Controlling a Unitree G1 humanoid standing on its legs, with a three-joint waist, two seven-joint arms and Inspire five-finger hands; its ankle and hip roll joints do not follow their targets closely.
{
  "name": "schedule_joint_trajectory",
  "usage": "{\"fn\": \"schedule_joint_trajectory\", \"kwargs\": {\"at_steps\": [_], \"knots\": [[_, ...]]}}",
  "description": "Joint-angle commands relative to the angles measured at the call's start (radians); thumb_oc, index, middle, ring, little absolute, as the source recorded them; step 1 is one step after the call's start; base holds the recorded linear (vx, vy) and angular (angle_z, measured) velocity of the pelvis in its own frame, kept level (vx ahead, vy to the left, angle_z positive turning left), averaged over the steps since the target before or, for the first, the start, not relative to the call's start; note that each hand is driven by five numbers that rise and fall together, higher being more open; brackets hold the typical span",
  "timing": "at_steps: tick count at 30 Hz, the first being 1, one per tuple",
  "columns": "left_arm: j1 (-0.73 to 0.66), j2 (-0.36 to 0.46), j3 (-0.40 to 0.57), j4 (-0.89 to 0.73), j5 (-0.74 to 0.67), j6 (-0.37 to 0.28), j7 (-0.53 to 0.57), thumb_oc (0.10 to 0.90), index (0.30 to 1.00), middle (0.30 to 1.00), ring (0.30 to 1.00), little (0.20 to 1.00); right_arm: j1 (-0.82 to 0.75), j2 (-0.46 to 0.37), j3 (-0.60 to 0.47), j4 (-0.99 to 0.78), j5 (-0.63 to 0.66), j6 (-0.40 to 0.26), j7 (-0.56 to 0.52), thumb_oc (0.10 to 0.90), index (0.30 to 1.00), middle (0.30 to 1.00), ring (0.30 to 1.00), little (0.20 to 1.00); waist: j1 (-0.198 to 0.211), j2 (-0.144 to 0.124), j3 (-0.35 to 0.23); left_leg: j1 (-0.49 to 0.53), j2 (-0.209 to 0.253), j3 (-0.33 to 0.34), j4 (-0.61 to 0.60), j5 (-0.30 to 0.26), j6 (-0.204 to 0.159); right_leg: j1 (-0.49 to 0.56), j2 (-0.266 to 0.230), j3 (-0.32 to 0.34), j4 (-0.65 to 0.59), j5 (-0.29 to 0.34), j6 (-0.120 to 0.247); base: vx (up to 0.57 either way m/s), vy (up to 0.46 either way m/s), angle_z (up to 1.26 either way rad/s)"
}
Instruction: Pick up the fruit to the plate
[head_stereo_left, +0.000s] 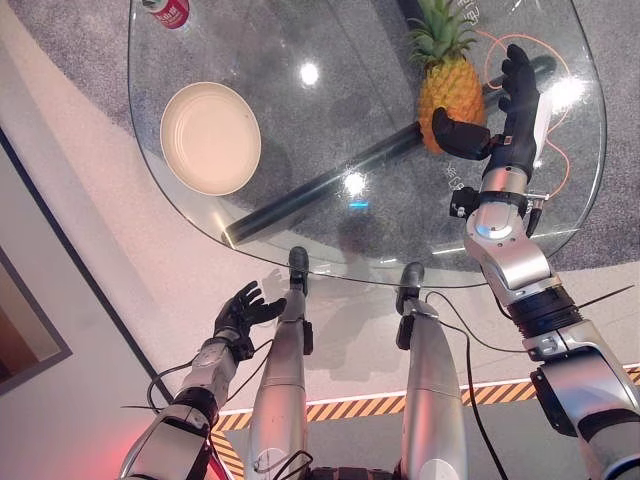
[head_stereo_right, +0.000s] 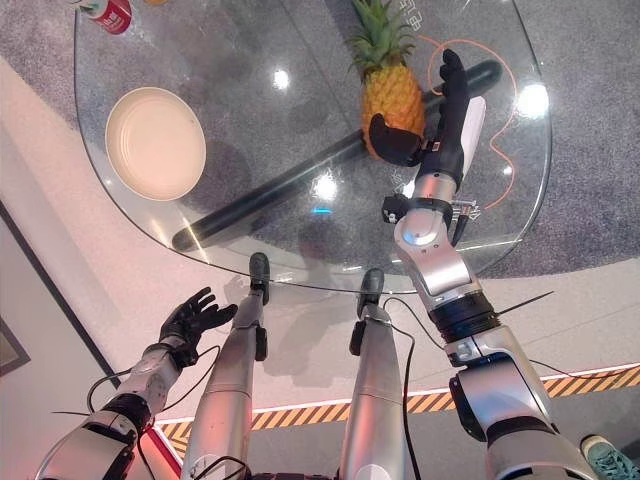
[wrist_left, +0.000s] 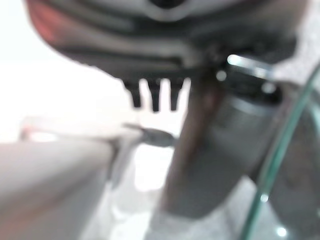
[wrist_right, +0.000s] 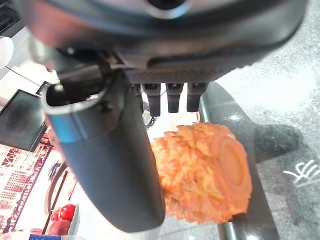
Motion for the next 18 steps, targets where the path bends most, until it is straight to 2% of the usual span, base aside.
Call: {"fn": "schedule_joint_trajectory", "kwargs": {"at_steps": [1, 18], "knots": [[0.04, 0.012, -0.02, 0.012, 0.006, -0.013, 0.007, 0.8, 0.9, 0.9, 0.9, 0.9, -0.069, -0.042, 0.001, -0.004, 0.008, -0.021, -0.067, 0.8, 0.9, 0.9, 0.9, 0.9, -0.006, 0.026, -0.015, -0.017, -0.069, 0.025, 0.098, -0.088, 0.061, 0.055, 0.063, -0.084, -0.203, 0.145, -0.038, 0.0, 0.0, 0.0], [0.038, 0.009, -0.024, 0.007, 0.01, -0.008, 0.005, 0.8, 0.9, 0.9, 0.9, 0.9, -0.069, -0.013, 0.04, 0.014, 0.046, 0.017, -0.008, 0.8, 0.9, 0.9, 0.9, 0.9, -0.001, 0.032, -0.015, -0.027, -0.071, 0.023, 0.096, -0.081, 0.061, 0.038, 0.066, -0.084, -0.193, 0.144, -0.039, 0.0, 0.0, 0.0]]}}
